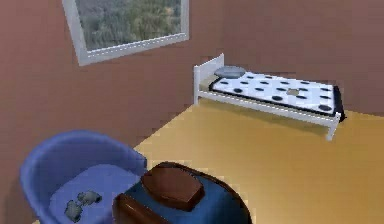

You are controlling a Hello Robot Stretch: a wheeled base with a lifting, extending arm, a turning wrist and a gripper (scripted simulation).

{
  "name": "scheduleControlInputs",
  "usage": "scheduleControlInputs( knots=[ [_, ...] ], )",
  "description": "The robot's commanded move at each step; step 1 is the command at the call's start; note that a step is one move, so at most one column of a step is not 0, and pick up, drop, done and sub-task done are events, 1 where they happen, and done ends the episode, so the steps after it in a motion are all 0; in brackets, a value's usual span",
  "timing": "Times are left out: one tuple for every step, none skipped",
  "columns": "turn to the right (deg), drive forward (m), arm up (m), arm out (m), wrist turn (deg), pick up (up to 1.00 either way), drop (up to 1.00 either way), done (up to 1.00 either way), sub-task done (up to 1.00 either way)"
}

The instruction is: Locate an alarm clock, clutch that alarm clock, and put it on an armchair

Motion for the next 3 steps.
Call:
scheduleControlInputs(
  knots=[
    [0.0, 0.65, 0.0, 0.0, 0.0, 0.0, 0.0, 0.0, 0.0],
    [30.0, 0.0, 0.0, 0.0, 0.0, 0.0, 0.0, 0.0, 0.0],
    [0.0, 0.05, 0.0, 0.0, 0.0, 0.0, 0.0, 0.0, 0.0]
  ],
)
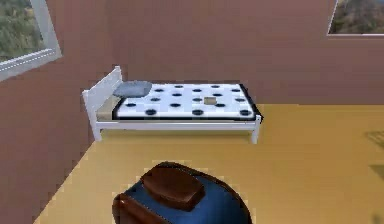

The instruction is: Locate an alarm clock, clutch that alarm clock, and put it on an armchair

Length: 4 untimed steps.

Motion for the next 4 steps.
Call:
scheduleControlInputs(
  knots=[
    [45.0, 0.0, 0.0, 0.0, 0.0, 0.0, 0.0, 0.0, 0.0],
    [42.0, 0.0, 0.0, 0.0, 0.0, 0.0, 0.0, 0.0, 0.0],
    [-45.0, 0.0, 0.0, 0.0, 0.0, 0.0, 0.0, 0.0, 0.0],
    [-45.0, 0.0, 0.0, 0.0, 0.0, 0.0, 0.0, 0.0, 0.0]
  ],
)
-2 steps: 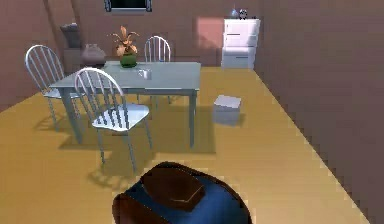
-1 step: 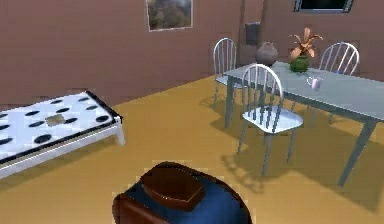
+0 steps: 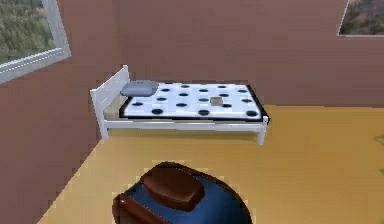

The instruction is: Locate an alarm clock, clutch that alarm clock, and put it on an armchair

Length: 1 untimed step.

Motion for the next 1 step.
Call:
scheduleControlInputs(
  knots=[
    [-9.0, 0.0, 0.0, 0.0, 0.0, 0.0, 0.0, 0.0, 0.0]
  ],
)
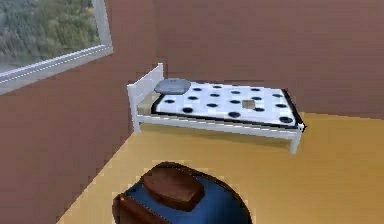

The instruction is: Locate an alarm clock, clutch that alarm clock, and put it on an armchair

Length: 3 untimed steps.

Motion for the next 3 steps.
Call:
scheduleControlInputs(
  knots=[
    [45.0, 0.0, 0.0, 0.0, 0.0, 0.0, 0.0, 0.0, 0.0],
    [45.0, 0.0, 0.0, 0.0, 0.0, 0.0, 0.0, 0.0, 0.0],
    [24.0, 0.0, 0.0, 0.0, 0.0, 0.0, 0.0, 0.0, 0.0]
  ],
)
